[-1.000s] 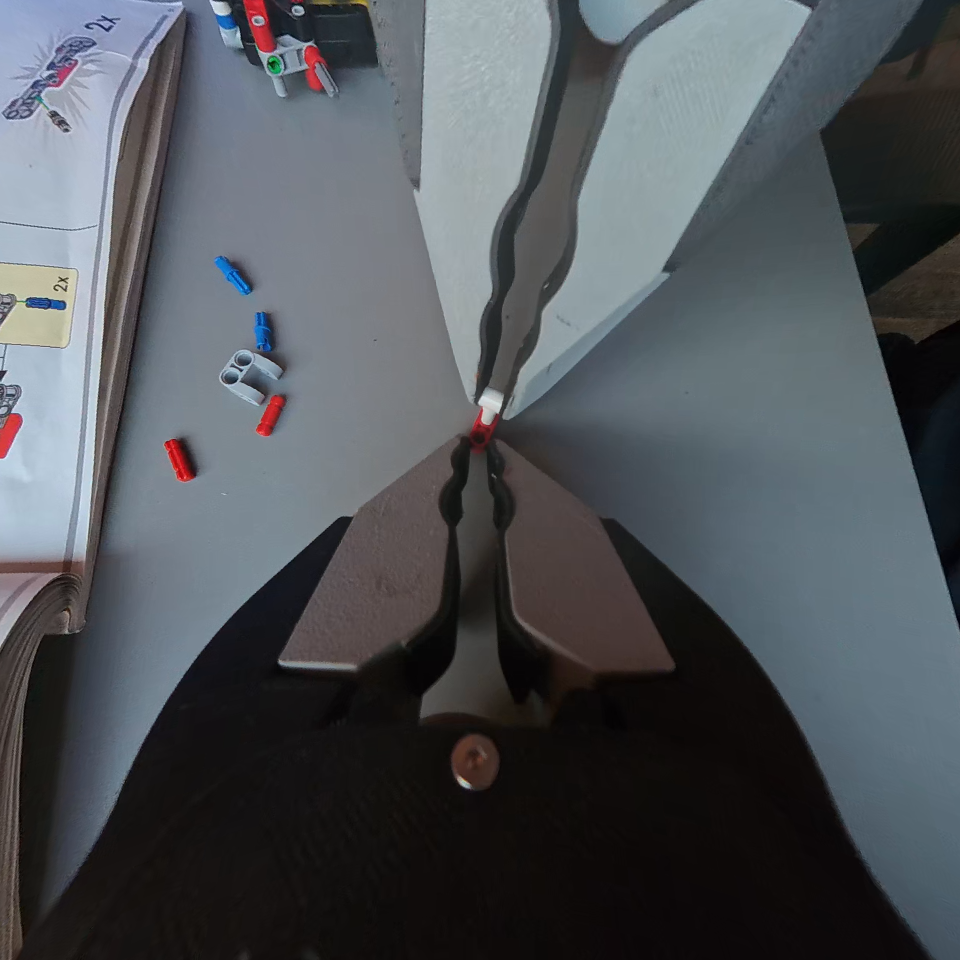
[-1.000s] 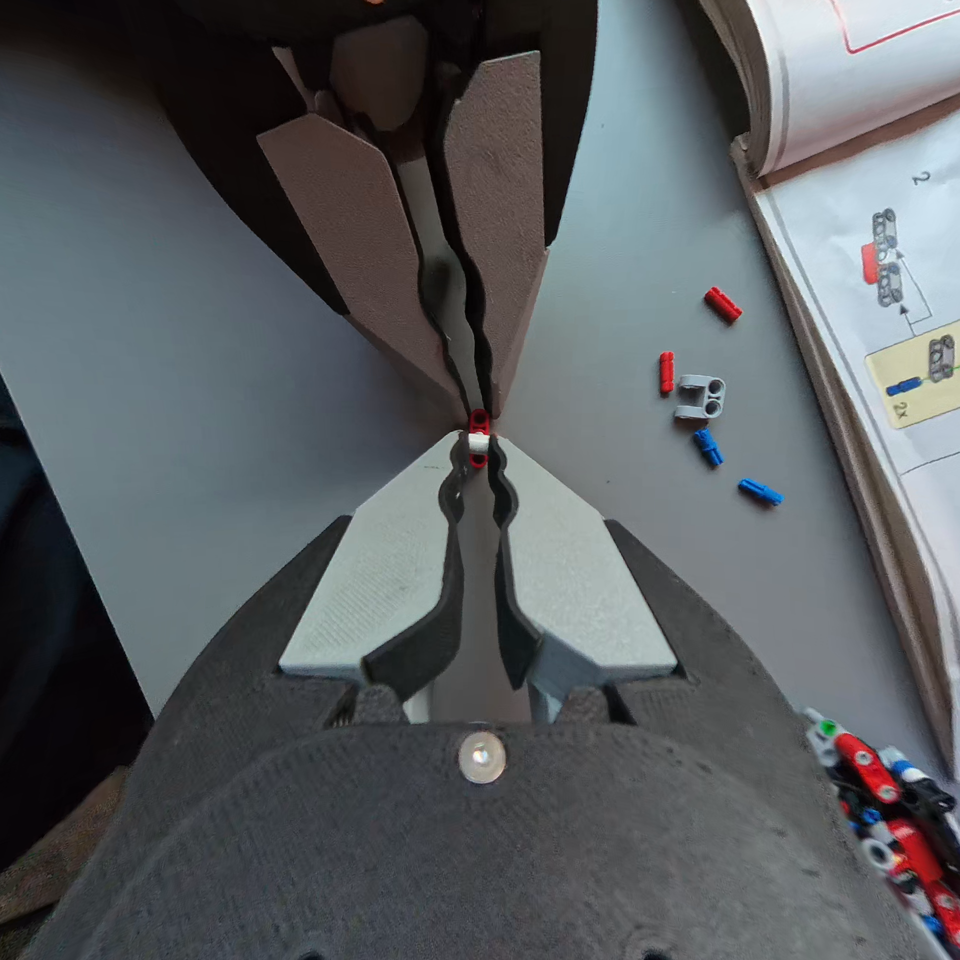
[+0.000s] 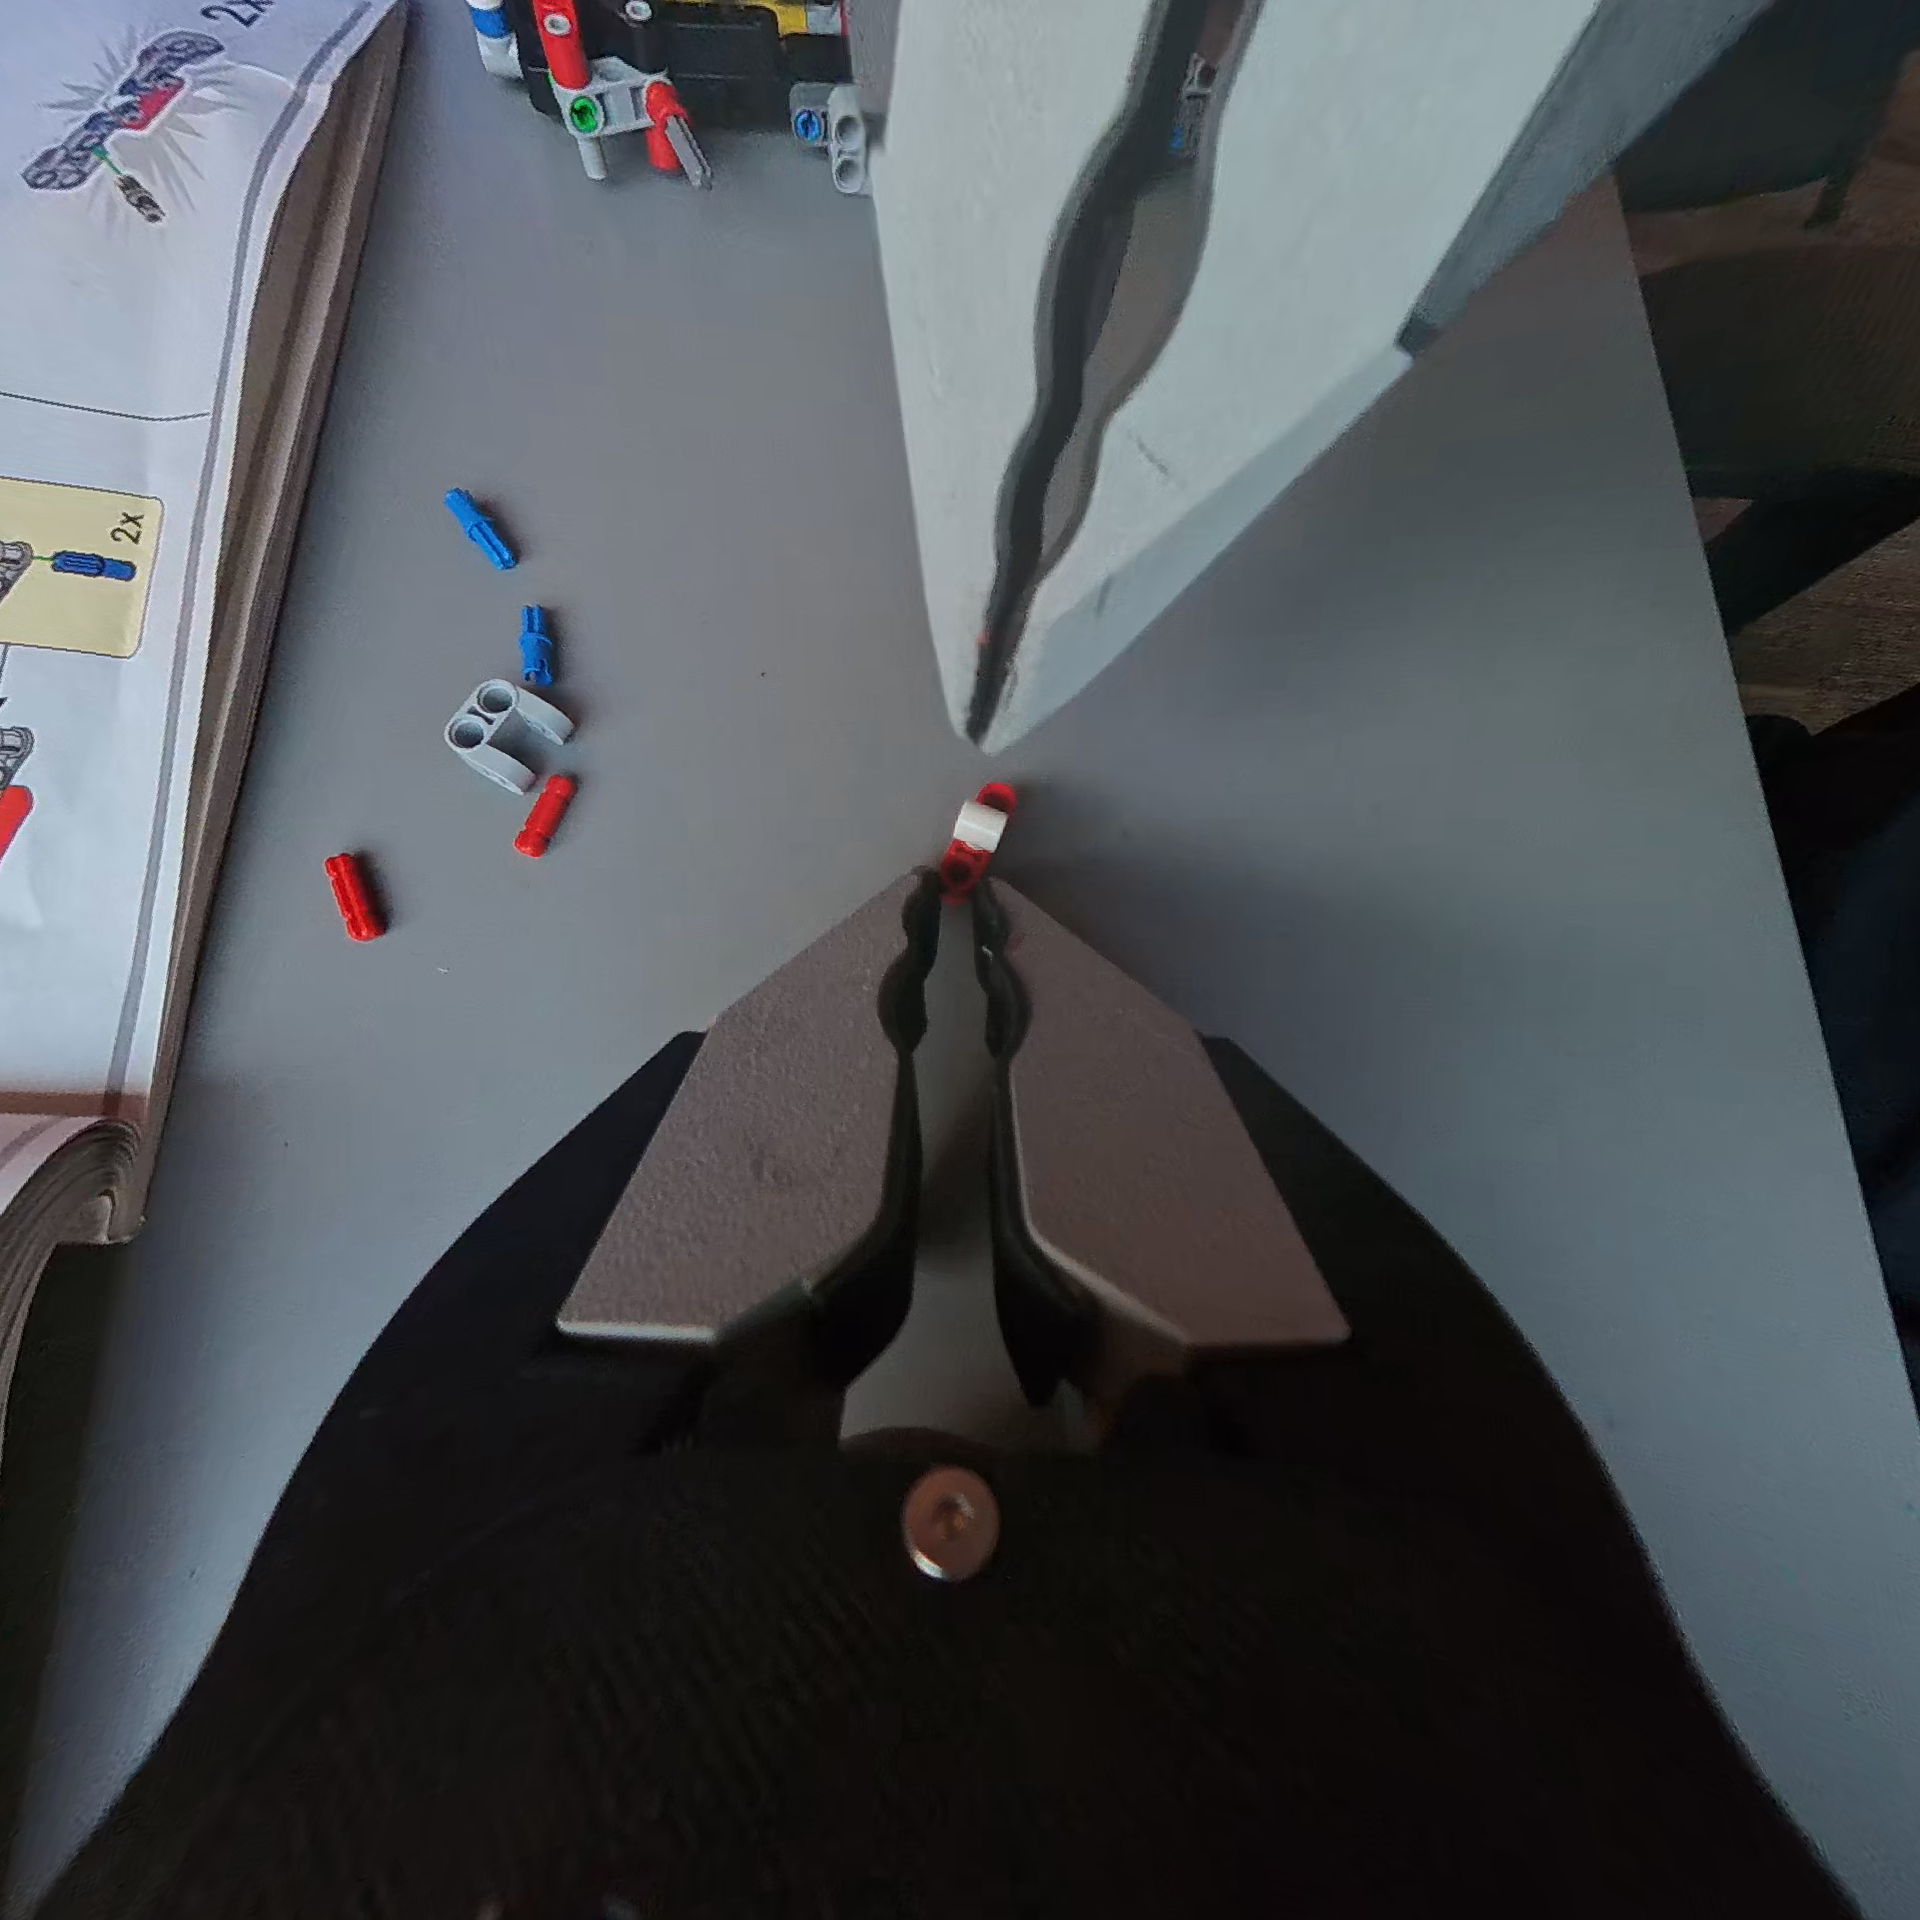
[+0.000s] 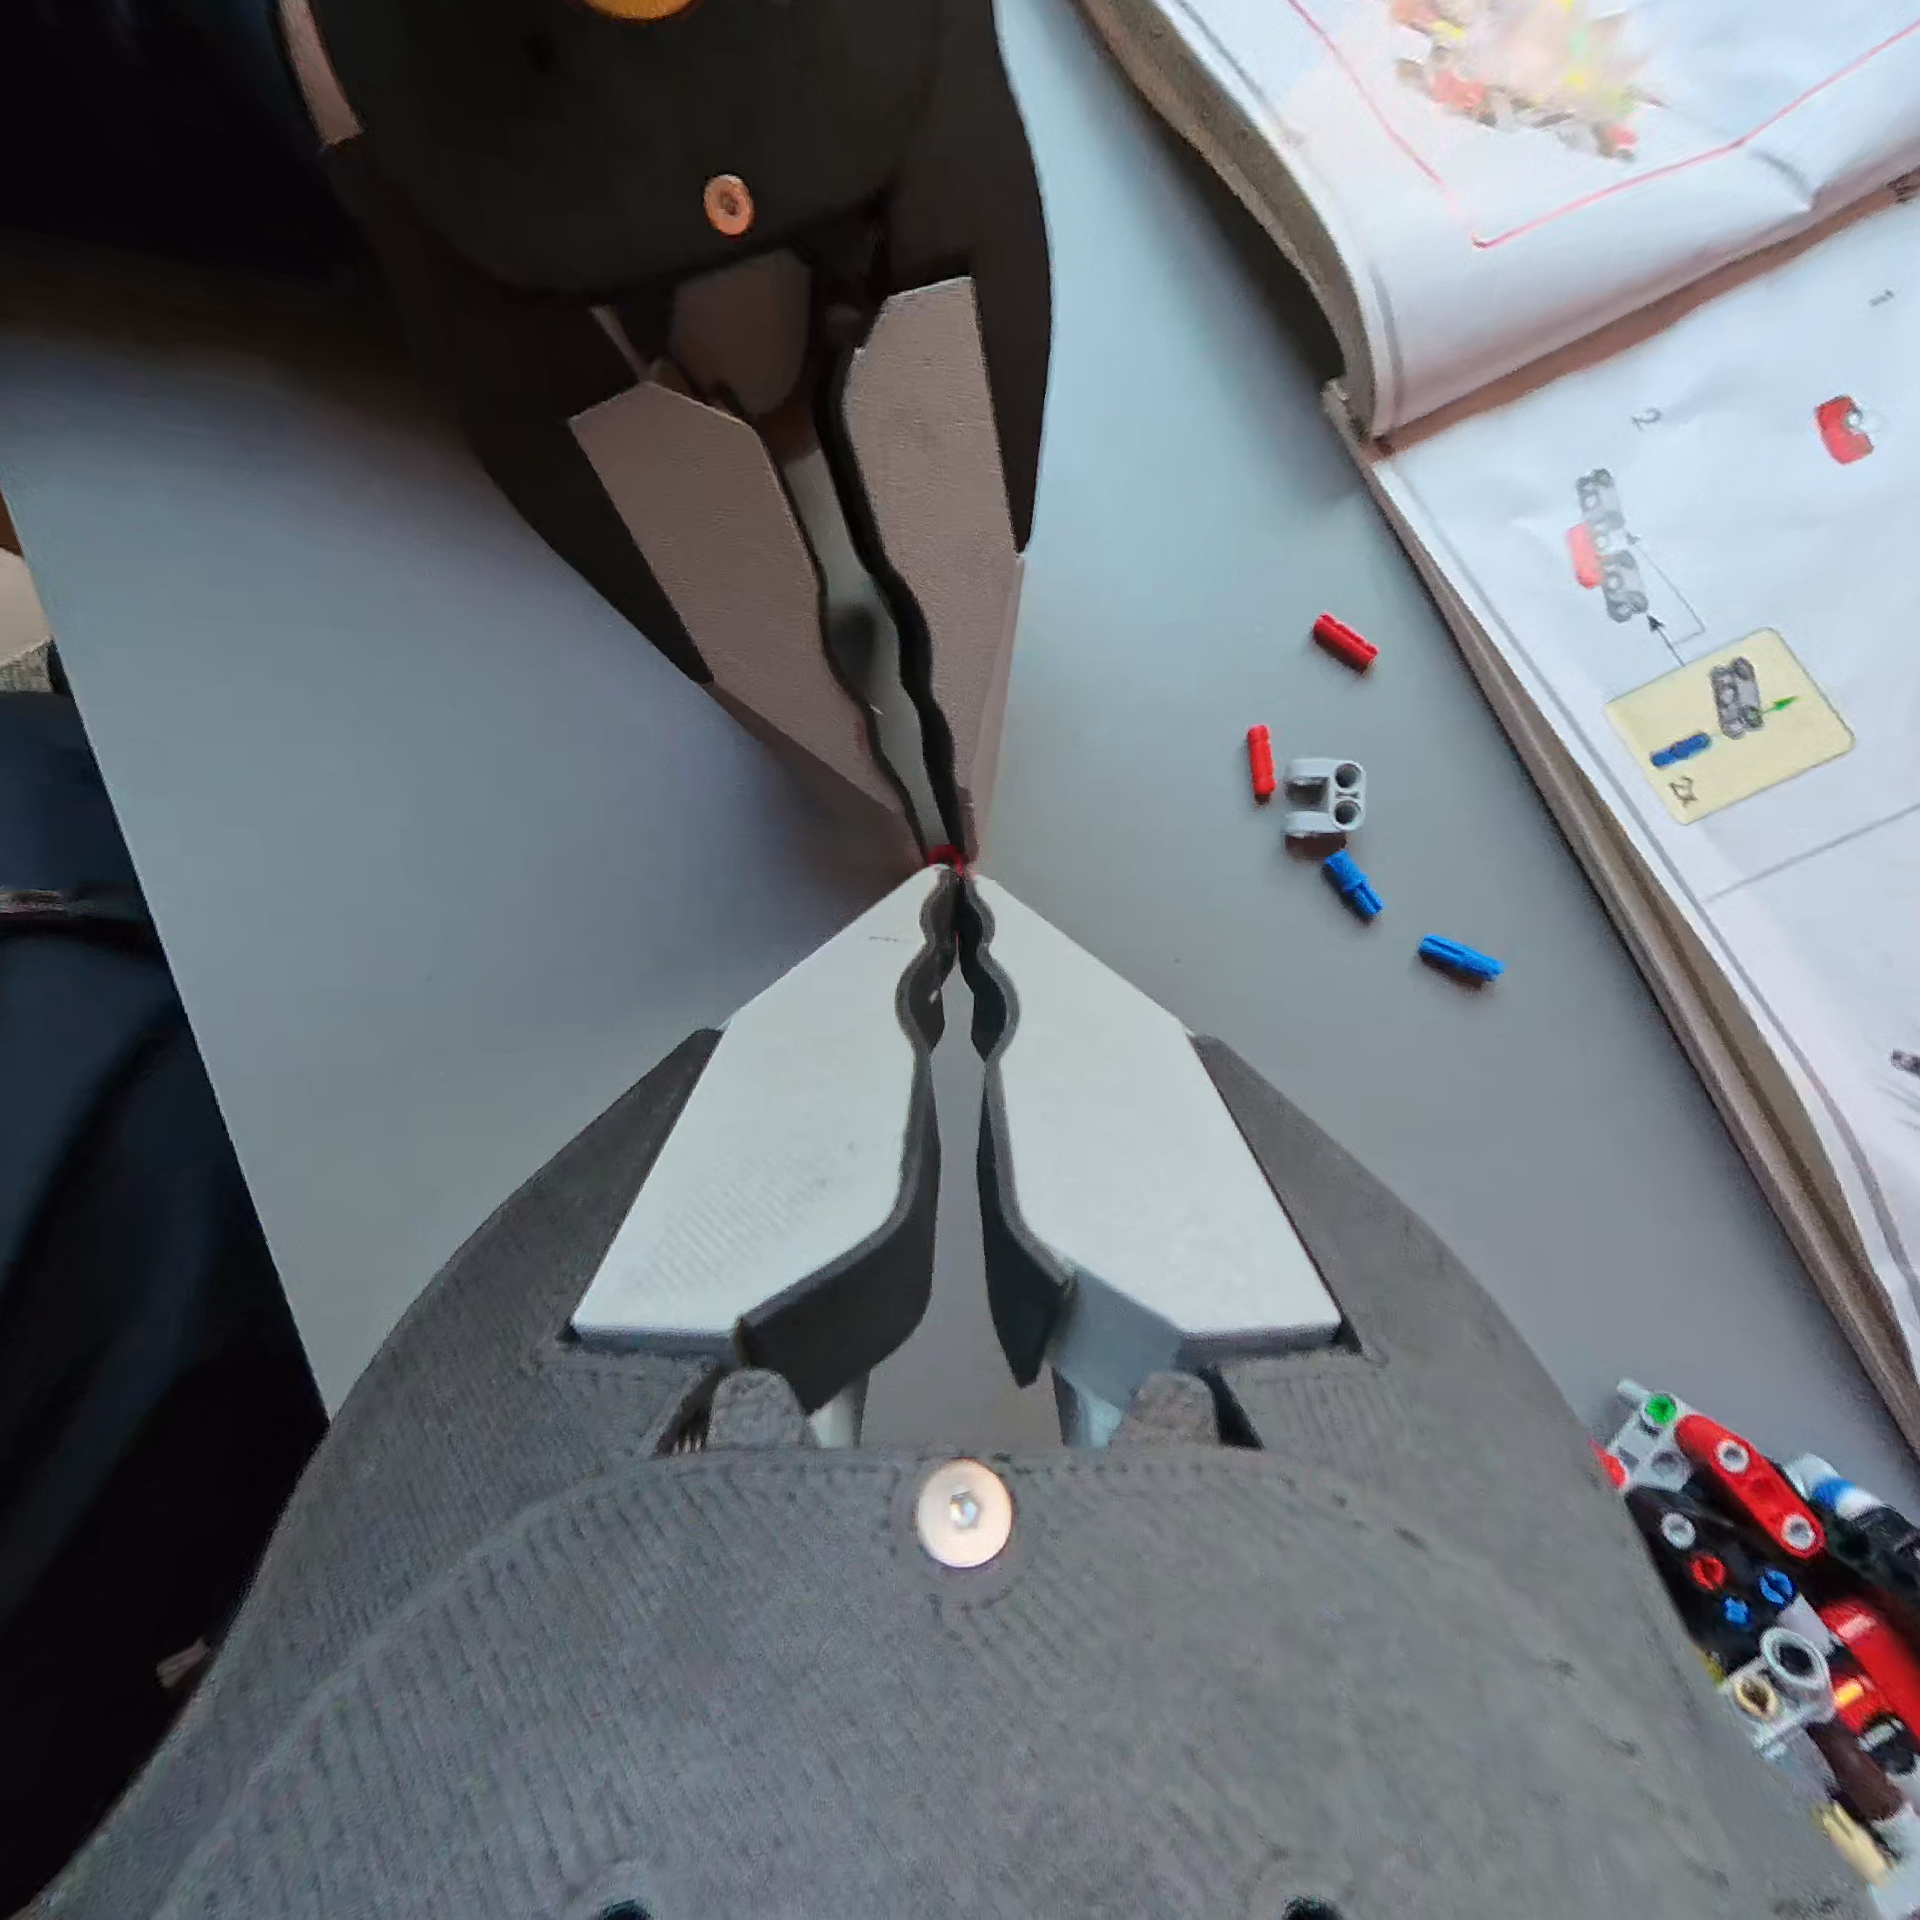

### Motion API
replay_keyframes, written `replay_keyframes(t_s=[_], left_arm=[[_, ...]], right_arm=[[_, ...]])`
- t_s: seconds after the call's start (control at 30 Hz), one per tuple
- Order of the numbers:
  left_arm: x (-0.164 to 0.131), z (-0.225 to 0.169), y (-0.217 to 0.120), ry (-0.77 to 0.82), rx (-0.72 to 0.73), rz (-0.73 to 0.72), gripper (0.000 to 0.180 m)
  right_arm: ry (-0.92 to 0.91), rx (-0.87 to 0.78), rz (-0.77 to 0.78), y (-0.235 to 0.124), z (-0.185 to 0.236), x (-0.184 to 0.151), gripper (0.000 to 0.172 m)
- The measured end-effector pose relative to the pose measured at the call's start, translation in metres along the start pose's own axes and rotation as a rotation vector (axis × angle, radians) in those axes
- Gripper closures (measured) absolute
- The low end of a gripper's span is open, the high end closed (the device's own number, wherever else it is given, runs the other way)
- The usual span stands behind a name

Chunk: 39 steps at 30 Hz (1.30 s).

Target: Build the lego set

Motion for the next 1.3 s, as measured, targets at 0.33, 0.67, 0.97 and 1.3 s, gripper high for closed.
replay_keyframes(t_s=[0.33, 0.67, 0.97, 1.3], left_arm=[[0.001, 0.001, 0.0, -0.008, 0.006, 0.0, 0.176], [0.0, 0.0, 0.0, -0.009, 0.001, 0.003, 0.18], [0.006, 0.001, -0.001, -0.016, 0.028, 0.044, 0.178], [0.114, 0.09, 0.058, 0.242, 0.157, 0.069, 0.161]], right_arm=[[-0.056, -0.042, 0.071, 0.019, 0.007, -0.003, 0.172], [0.082, -0.104, -0.171, -0.023, -0.007, -0.003, 0.172], [0.282, -0.239, -0.394, -0.112, -0.011, -0.049, 0.169], [0.296, -0.279, -0.566, -0.163, -0.017, -0.07, 0.167]])
Point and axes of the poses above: each gripper's, where its closed fingertips meet, y out along the fingers, x out of its top, z = x × y across the jaws, the point moved 8 cm from there along -y, back along the fingers, and after that the axes turned 11 degrees about y, right-handed, at the moved point
